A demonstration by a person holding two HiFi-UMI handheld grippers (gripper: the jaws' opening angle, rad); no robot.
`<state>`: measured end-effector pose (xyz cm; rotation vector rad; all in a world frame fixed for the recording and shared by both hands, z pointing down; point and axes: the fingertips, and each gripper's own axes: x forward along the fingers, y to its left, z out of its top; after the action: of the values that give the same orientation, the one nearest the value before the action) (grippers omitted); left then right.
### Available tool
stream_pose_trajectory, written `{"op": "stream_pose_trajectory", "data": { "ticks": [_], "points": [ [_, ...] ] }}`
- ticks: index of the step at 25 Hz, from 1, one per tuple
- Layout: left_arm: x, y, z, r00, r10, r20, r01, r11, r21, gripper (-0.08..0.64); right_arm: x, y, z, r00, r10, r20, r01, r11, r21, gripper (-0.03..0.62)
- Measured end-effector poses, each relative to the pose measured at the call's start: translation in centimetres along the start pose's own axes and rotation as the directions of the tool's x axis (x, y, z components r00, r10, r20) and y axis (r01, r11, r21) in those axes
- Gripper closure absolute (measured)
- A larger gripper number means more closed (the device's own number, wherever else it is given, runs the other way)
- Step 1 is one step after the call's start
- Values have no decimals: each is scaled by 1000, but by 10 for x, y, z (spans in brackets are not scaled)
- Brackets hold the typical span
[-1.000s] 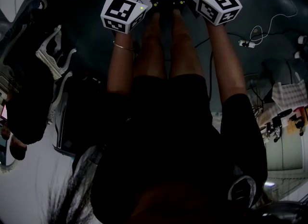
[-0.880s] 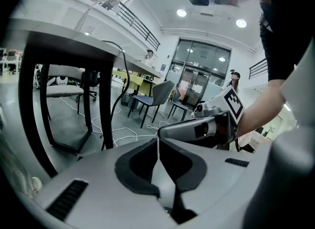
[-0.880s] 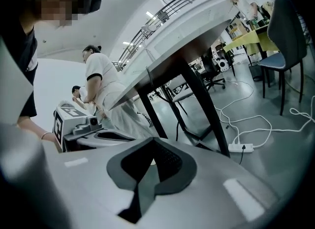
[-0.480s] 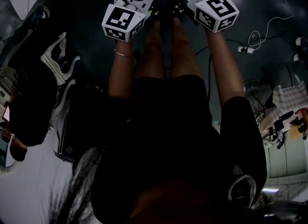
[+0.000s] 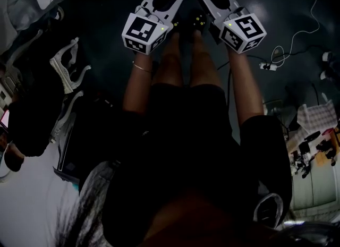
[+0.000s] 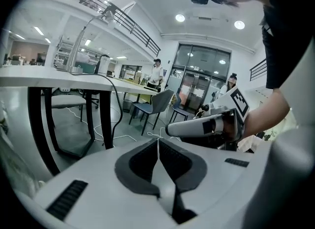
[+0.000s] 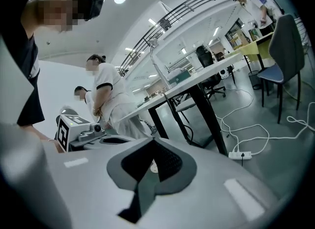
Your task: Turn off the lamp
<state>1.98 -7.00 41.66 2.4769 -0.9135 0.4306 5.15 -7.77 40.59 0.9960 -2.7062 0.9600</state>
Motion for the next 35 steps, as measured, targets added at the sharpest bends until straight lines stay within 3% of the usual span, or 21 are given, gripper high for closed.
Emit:
{"op": "stream_pose_trajectory", "data": {
  "ticks": [10, 18, 30, 35],
  "points": [
    [-22, -19, 48, 998, -30, 46, 28, 998, 59, 541, -24, 31, 28, 998, -28, 48, 28, 1000, 2, 592],
    [-37, -26, 82, 997, -19, 80, 14, 998, 58, 541, -39, 45, 65, 992, -49, 115, 52, 998, -21, 592],
    [-48, -43, 155, 986, -87, 142, 67, 987, 145, 541, -48, 70, 123, 978, -42, 204, 51, 998, -42, 591],
    [-54, -54, 165, 983, -117, 138, 92, 980, 175, 541, -56, 79, 139, 972, -32, 235, 47, 997, -59, 592]
  ]
}}
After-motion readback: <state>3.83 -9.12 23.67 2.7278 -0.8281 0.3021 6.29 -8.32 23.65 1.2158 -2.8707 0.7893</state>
